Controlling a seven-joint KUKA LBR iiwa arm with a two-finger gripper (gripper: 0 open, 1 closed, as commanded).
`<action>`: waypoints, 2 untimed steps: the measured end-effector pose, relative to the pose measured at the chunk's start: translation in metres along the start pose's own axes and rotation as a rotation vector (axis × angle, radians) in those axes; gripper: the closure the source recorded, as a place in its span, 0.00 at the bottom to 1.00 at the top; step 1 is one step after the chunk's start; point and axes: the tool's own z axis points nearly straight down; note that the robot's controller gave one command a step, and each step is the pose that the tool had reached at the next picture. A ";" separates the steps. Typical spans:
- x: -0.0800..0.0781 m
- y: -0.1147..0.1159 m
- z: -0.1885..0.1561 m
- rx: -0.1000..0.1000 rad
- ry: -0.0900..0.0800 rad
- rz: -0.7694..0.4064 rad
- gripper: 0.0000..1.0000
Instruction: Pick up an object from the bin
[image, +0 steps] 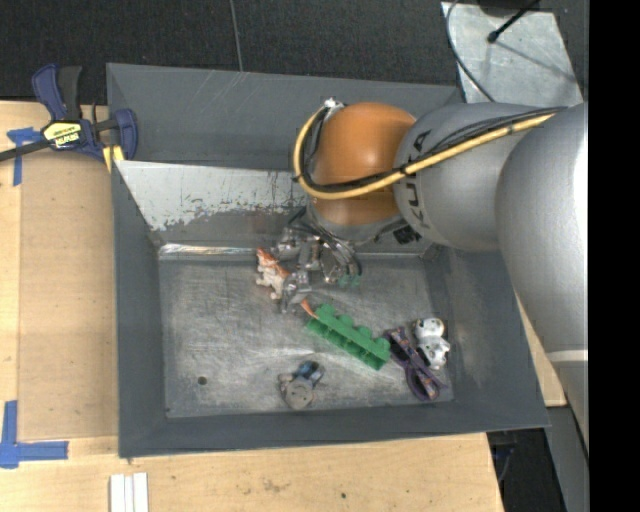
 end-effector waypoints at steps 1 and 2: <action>0.001 -0.001 -0.020 0.002 0.005 0.000 1.00; -0.001 -0.001 -0.034 0.002 -0.002 0.001 1.00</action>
Offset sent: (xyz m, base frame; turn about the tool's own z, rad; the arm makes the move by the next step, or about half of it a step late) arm 0.0001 0.0001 0.0578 0.0000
